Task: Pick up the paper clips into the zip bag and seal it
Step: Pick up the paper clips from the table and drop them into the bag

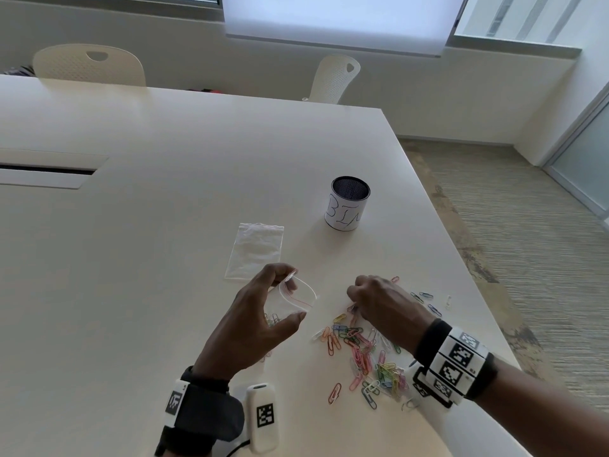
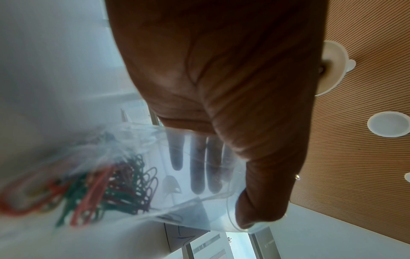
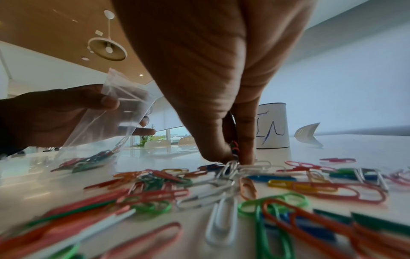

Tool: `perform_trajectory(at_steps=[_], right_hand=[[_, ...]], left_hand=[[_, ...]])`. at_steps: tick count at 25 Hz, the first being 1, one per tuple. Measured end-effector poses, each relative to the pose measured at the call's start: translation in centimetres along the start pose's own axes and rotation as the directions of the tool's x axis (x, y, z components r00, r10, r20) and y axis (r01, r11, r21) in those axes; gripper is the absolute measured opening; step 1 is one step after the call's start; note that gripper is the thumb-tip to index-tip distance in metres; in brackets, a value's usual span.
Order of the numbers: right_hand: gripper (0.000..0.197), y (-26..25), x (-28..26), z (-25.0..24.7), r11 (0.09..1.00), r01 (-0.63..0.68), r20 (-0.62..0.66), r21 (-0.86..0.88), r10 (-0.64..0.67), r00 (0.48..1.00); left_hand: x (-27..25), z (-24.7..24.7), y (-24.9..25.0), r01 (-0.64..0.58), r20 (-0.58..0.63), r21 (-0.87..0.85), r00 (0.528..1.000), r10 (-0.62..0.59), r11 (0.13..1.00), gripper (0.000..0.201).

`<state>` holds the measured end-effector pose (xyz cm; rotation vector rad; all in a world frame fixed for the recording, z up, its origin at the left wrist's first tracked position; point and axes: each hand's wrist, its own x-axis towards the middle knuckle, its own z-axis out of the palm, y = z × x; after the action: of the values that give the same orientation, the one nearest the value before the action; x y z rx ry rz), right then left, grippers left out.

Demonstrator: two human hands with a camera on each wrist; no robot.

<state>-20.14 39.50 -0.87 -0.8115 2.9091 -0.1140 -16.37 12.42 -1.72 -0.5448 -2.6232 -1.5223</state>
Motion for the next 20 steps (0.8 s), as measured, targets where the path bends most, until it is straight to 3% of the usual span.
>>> perform_trajectory(at_steps=[2, 5, 7, 9, 12, 14, 17, 20], right_hand=[[0.016, 1.0, 0.5, -0.4, 0.997, -0.059, -0.024, 0.057, 0.06, 0.998], [0.01, 2.3, 0.6, -1.7, 0.934, -0.15, -0.091, 0.323, 0.189, 0.978], [0.009, 1.6, 0.2, -3.2, 0.816, -0.153, -0.114, 0.557, 0.257, 0.96], [0.007, -0.6, -0.1, -5.2, 0.649, -0.072, -0.117, 0.758, 0.244, 0.963], [0.01, -4.4, 0.0, -7.3, 0.509, 0.058, -0.16, 0.859, 0.159, 0.974], [0.009, -5.9, 0.8, -7.6, 0.52, 0.091, -0.183, 0.849, 0.129, 0.975], [0.01, -7.1, 1.7, -7.3, 0.636, 0.111, -0.204, 0.763, 0.075, 0.976], [0.012, -7.2, 1.7, -7.5, 0.678, 0.13, -0.227, 0.723, 0.056, 0.972]], left_hand=[[0.0, 0.0, 0.0, 0.0, -0.004, 0.003, 1.0, 0.0, 1.0, 0.058], [0.0, 0.0, -0.1, 0.001, -0.009, 0.007, 1.0, -0.001, 1.0, 0.058], [0.0, 0.0, -0.1, 0.002, -0.011, 0.009, 1.0, -0.002, 1.0, 0.058], [0.0, 0.0, -0.1, 0.004, -0.011, 0.011, 1.0, -0.004, 1.0, 0.058], [0.0, -0.1, -0.1, 0.01, -0.01, 0.009, 1.0, -0.01, 1.0, 0.059], [0.0, -0.1, 0.1, 0.017, -0.006, 0.003, 1.0, -0.017, 1.0, 0.059], [0.0, -0.1, 0.5, 0.026, -0.01, -0.014, 1.0, -0.026, 1.0, 0.058], [0.0, -0.2, 0.4, 0.024, -0.021, -0.015, 0.999, -0.024, 1.0, 0.056]])
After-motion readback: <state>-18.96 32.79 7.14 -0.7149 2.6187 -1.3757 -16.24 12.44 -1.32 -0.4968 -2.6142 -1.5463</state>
